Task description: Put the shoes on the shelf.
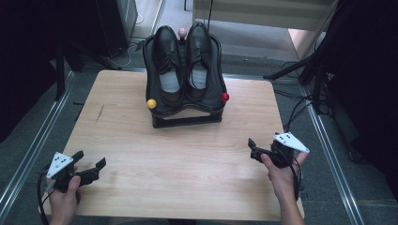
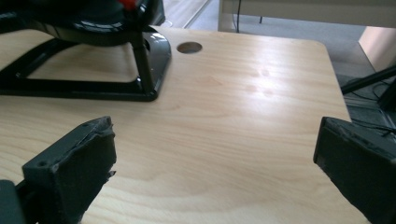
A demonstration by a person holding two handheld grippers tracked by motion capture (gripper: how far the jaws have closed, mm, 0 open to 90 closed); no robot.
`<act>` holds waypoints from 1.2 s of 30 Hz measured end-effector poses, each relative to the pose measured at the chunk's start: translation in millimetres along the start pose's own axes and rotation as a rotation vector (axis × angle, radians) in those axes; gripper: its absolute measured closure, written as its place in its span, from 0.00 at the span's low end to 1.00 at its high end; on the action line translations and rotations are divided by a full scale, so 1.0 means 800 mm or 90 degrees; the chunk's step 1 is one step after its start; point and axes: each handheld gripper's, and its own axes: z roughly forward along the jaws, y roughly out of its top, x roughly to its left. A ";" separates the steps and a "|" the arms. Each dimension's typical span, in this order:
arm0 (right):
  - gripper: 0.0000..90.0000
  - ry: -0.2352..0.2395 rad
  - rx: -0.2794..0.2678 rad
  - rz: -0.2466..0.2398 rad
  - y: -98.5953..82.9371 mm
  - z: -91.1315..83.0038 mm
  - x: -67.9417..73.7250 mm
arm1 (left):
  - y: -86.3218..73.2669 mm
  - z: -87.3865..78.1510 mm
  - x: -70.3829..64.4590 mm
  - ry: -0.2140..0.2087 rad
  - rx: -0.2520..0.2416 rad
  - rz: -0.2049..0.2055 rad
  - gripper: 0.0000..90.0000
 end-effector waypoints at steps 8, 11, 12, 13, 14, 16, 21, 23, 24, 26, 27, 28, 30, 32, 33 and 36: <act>0.00 -0.018 0.009 0.006 -0.030 -0.015 -0.025 | 0.000 0.000 -0.001 0.003 0.001 0.002 0.10; 0.00 -0.020 0.015 0.011 -0.041 -0.020 -0.033 | 0.000 0.000 -0.001 0.005 0.001 0.003 0.10; 0.00 -0.024 0.018 0.012 -0.044 -0.021 -0.035 | 0.000 0.000 -0.001 0.006 0.002 0.004 0.10; 0.00 -0.024 0.018 0.012 -0.044 -0.021 -0.035 | 0.000 0.000 -0.001 0.006 0.002 0.004 0.10; 0.00 -0.026 0.020 0.016 -0.051 -0.024 -0.039 | 0.000 0.000 -0.002 0.006 0.001 0.003 0.10; 0.00 -0.030 0.025 0.018 -0.058 -0.028 -0.044 | 0.000 0.000 -0.002 0.006 0.001 0.004 0.10; 0.00 -0.038 0.035 0.021 -0.075 -0.036 -0.053 | 0.000 0.000 -0.002 0.008 0.001 0.004 0.10; 0.00 -0.041 0.037 0.022 -0.080 -0.040 -0.056 | 0.000 0.000 -0.002 0.009 0.001 0.004 0.10; 0.00 -0.042 0.039 0.023 -0.083 -0.042 -0.058 | 0.000 0.000 -0.002 0.008 0.001 0.003 0.10; 0.00 -0.045 0.042 0.024 -0.089 -0.046 -0.062 | 0.000 0.000 -0.002 0.009 0.001 0.004 0.10; 0.00 -0.046 0.043 0.025 -0.092 -0.048 -0.064 | 0.000 0.000 -0.003 0.009 0.002 0.005 0.10; 0.00 -0.048 0.044 0.026 -0.094 -0.050 -0.066 | 0.000 0.000 -0.003 0.009 0.002 0.005 0.10; 0.00 -0.050 0.046 0.028 -0.097 -0.052 -0.068 | 0.000 0.000 -0.003 0.010 0.002 0.005 0.10; 0.00 -0.056 0.051 0.032 -0.103 -0.059 -0.074 | 0.000 0.000 -0.003 0.012 0.001 0.004 0.10; 0.00 -0.057 0.051 0.031 -0.105 -0.060 -0.077 | 0.000 0.000 -0.003 0.013 0.001 0.005 0.10; 0.00 -0.060 0.052 0.033 -0.110 -0.066 -0.082 | 0.000 0.000 -0.004 0.016 -0.001 0.006 0.10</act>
